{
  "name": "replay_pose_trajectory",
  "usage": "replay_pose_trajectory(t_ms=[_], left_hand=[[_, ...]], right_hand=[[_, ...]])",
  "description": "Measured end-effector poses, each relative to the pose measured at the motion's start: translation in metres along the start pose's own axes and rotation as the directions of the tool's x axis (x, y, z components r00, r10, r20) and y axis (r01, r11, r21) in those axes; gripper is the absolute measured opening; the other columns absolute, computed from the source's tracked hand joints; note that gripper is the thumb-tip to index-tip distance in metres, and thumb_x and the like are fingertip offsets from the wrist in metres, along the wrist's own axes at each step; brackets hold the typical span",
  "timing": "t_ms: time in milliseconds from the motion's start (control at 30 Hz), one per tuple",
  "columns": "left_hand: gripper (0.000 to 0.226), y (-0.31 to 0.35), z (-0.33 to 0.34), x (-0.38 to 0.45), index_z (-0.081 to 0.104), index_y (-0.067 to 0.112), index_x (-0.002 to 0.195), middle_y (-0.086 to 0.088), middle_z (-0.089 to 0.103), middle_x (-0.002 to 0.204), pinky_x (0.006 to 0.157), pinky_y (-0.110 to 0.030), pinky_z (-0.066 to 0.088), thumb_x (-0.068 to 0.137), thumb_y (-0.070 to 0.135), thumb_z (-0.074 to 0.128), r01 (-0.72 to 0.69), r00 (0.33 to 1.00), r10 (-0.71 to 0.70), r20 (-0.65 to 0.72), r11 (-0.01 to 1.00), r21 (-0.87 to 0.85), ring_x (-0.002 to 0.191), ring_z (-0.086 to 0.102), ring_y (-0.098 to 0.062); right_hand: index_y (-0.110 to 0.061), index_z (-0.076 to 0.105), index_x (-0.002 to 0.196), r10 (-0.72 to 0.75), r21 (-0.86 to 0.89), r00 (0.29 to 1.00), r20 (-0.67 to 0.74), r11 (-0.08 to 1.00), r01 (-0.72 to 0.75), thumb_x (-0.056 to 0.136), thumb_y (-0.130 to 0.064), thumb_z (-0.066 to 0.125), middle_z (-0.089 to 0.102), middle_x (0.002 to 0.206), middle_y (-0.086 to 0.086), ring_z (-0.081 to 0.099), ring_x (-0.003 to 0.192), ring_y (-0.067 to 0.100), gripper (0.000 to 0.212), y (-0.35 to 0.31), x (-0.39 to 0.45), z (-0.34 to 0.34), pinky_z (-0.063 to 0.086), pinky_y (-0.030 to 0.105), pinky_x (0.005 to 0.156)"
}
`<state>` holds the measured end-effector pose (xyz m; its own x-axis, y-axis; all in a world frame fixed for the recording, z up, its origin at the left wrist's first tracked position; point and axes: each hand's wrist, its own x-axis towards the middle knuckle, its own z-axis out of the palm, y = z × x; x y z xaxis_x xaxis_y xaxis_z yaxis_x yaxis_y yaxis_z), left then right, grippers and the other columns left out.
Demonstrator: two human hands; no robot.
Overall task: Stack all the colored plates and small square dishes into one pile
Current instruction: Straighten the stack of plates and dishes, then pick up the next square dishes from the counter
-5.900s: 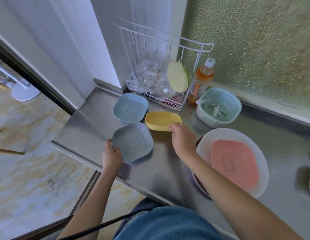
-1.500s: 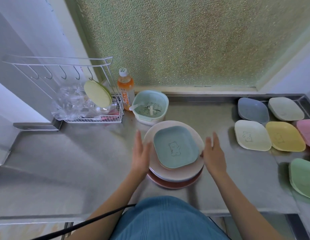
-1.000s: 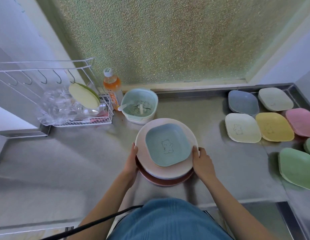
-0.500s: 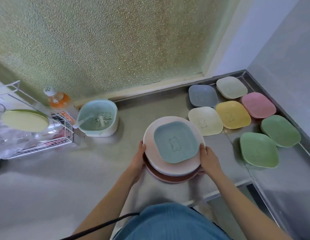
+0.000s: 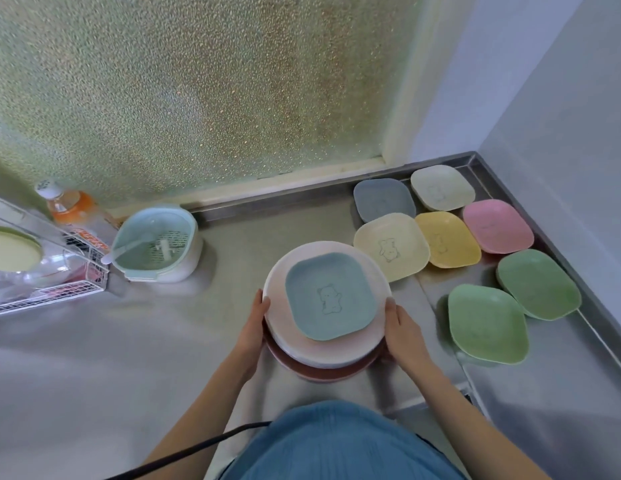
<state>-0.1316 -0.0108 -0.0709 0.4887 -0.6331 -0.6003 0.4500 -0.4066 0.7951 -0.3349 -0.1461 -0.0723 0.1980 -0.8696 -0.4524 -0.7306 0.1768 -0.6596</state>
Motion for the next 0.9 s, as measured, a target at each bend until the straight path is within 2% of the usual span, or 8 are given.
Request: replay_pose_trajectory(t_ms=[100,167,233,333,500,633,733,900], left_hand=[[0.037,0.000,0.006,0.000,0.042,0.034,0.135,0.006,0.059,0.127,0.104,-0.041,0.042,0.098,0.032,0.040,-0.061,0.996,0.065,-0.061,0.997,0.057,0.116,0.055,-0.017],[0.041,-0.004,0.009,0.001,0.043,0.031,0.137,0.000,0.059,0.128,0.101,-0.042,0.045,0.096,0.027,0.046,-0.074,0.990,0.082,-0.115,0.994,0.078,0.116,0.056,-0.023],[0.041,-0.007,0.013,0.000,0.044,0.028,0.137,-0.002,0.060,0.127,0.099,-0.040,0.045,0.096,0.023,0.047,-0.074,0.983,0.084,-0.165,0.995,0.064,0.116,0.056,-0.024],[0.041,-0.010,0.020,-0.002,0.045,0.024,0.137,-0.005,0.060,0.126,0.095,-0.037,0.045,0.096,0.022,0.047,-0.068,0.970,0.075,-0.230,0.997,0.038,0.113,0.056,-0.026],[0.042,-0.011,0.032,-0.010,0.042,0.022,0.138,0.002,0.058,0.119,0.089,-0.032,0.040,0.097,0.017,0.045,-0.151,0.938,0.169,-0.302,0.985,0.081,0.108,0.053,-0.020],[0.049,-0.013,0.037,-0.011,0.033,0.020,0.145,0.001,0.051,0.129,0.094,-0.030,0.037,0.098,0.018,0.045,-0.166,0.921,0.198,-0.336,0.978,0.122,0.114,0.048,-0.017],[0.046,-0.012,0.037,-0.011,0.036,0.021,0.142,0.001,0.052,0.123,0.091,-0.029,0.036,0.098,0.017,0.045,-0.162,0.916,0.201,-0.346,0.977,0.137,0.110,0.048,-0.017],[0.043,-0.013,0.038,-0.011,0.038,0.020,0.140,0.001,0.052,0.120,0.089,-0.029,0.035,0.098,0.017,0.045,-0.174,0.911,0.217,-0.351,0.973,0.151,0.109,0.048,-0.018]], right_hand=[[-0.007,0.055,0.116,-0.009,0.056,0.997,-0.083,0.998,0.014,0.100,-0.044,0.021,0.061,0.109,0.017,0.058,0.101,0.033,0.053,-0.001,0.011,-0.019,0.045,0.041,0.090],[-0.006,0.050,0.122,0.026,0.094,0.993,-0.112,0.995,-0.015,0.101,-0.038,0.025,0.056,0.099,0.014,0.056,0.076,0.024,0.045,-0.005,0.023,-0.036,0.046,0.030,0.062],[-0.009,0.044,0.126,0.098,0.192,0.990,-0.103,0.978,-0.077,0.100,-0.039,0.030,0.056,0.096,0.012,0.055,0.063,0.019,0.042,-0.008,0.041,-0.050,0.043,0.027,0.047],[-0.012,0.037,0.128,0.183,0.295,0.981,-0.069,0.943,-0.155,0.097,-0.042,0.035,0.057,0.106,0.016,0.062,0.069,0.028,0.043,-0.014,0.070,-0.059,0.051,0.030,0.047],[-0.012,0.034,0.128,0.205,0.237,0.978,-0.047,0.953,-0.188,0.097,-0.041,0.040,0.052,0.121,0.015,0.064,0.087,0.035,0.043,-0.025,0.103,-0.060,0.053,0.031,0.041],[-0.007,0.041,0.120,0.245,0.281,0.968,-0.051,0.934,-0.222,0.097,-0.021,0.041,0.056,0.118,0.020,0.066,0.065,0.030,0.026,-0.025,0.113,-0.059,0.052,0.029,0.037],[-0.009,0.041,0.108,0.187,0.283,0.975,-0.117,0.948,-0.148,0.094,-0.008,0.039,0.055,0.118,0.021,0.066,0.060,0.030,0.014,-0.022,0.111,-0.061,0.052,0.028,0.038],[-0.008,0.038,0.121,0.096,0.315,0.953,-0.287,0.949,-0.001,0.092,-0.005,0.041,0.054,0.119,0.020,0.066,0.056,0.029,0.029,-0.027,0.099,-0.079,0.050,0.025,0.034]])
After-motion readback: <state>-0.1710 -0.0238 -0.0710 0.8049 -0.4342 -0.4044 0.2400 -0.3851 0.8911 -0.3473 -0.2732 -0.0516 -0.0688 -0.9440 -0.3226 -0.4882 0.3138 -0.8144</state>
